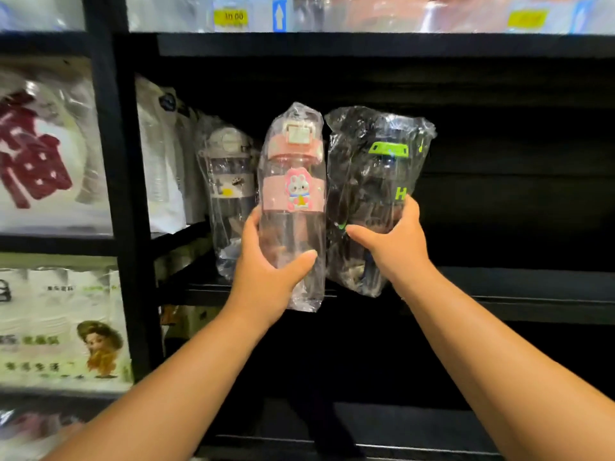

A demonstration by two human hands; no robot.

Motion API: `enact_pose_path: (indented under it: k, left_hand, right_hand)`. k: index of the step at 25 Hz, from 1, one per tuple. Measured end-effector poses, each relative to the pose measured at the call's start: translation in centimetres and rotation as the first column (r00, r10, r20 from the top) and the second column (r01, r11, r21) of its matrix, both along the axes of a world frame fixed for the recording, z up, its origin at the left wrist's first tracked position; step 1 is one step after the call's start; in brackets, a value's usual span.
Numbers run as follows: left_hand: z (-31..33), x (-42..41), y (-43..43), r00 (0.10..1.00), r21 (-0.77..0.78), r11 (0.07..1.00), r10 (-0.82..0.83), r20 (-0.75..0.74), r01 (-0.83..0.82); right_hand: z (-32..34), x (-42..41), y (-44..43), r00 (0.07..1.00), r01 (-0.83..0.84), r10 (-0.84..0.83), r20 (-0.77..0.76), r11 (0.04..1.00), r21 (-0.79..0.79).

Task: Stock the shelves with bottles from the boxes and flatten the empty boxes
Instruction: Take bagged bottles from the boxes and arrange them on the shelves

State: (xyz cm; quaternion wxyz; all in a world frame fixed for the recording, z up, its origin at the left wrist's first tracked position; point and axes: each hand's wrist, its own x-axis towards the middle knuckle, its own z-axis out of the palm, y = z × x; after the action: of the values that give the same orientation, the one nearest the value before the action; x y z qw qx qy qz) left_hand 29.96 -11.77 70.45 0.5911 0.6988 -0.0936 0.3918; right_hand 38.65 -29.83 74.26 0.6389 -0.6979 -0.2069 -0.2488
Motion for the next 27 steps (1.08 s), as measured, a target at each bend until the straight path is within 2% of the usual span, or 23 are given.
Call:
enact_pose_path:
  k: [6, 11, 17, 19, 20, 22, 24, 25, 27]
  left_hand:
    - [-1.2, 1.7, -0.8, 0.984, 0.006, 0.984, 0.178, 0.006, -0.178]
    - [-1.9, 2.9, -0.3, 0.969, -0.034, 0.968, 0.247, -0.014, -0.248]
    - [-1.8, 2.5, -1.0, 0.967, 0.003, 0.967, 0.254, -0.001, -0.254]
    - [-1.4, 2.4, -1.9, 0.975, -0.002, 0.975, 0.223, 0.017, -0.223]
    - [-1.3, 2.4, -2.5, 0.98, -0.002, 0.981, 0.196, 0.029, -0.196]
    - [-1.1, 2.6, -4.2, 0.991, 0.033, 0.992, 0.122, 0.046, -0.124]
    - [-0.9, 3.1, -6.3, 0.999, 0.085, 0.996, 0.026, 0.037, -0.029]
    - [-0.9, 3.4, -7.3, 1.0, 0.122, 0.992, -0.016, 0.024, 0.013]
    - [-0.6, 4.0, -9.2, 0.997, 0.219, 0.973, -0.071, -0.005, 0.071]
  right_hand:
    - [-1.4, 5.1, 1.8, 0.999, 0.036, -0.038, -0.014, 0.993, -0.116]
    - [-1.8, 7.0, 3.4, 0.998, 0.051, -0.057, -0.034, 0.986, -0.156]
    - [-2.1, 5.7, 3.5, 0.99, 0.067, -0.087, -0.113, 0.982, -0.176]
    - [-1.8, 3.8, 2.4, 0.986, 0.134, -0.141, -0.088, 0.988, -0.083]
    - [-1.7, 2.8, 1.6, 0.993, 0.101, -0.101, -0.066, 0.995, -0.001]
    - [-1.4, 0.9, 0.2, 0.988, -0.132, 0.14, -0.065, 0.985, 0.112]
    - [-1.3, -0.2, -1.1, 0.912, -0.385, 0.399, -0.099, 0.913, 0.131]
    - [-1.4, -0.4, -1.7, 0.88, -0.446, 0.462, -0.108, 0.884, 0.143]
    - [-1.2, 0.1, -3.0, 0.865, -0.459, 0.488, -0.116, 0.863, 0.212]
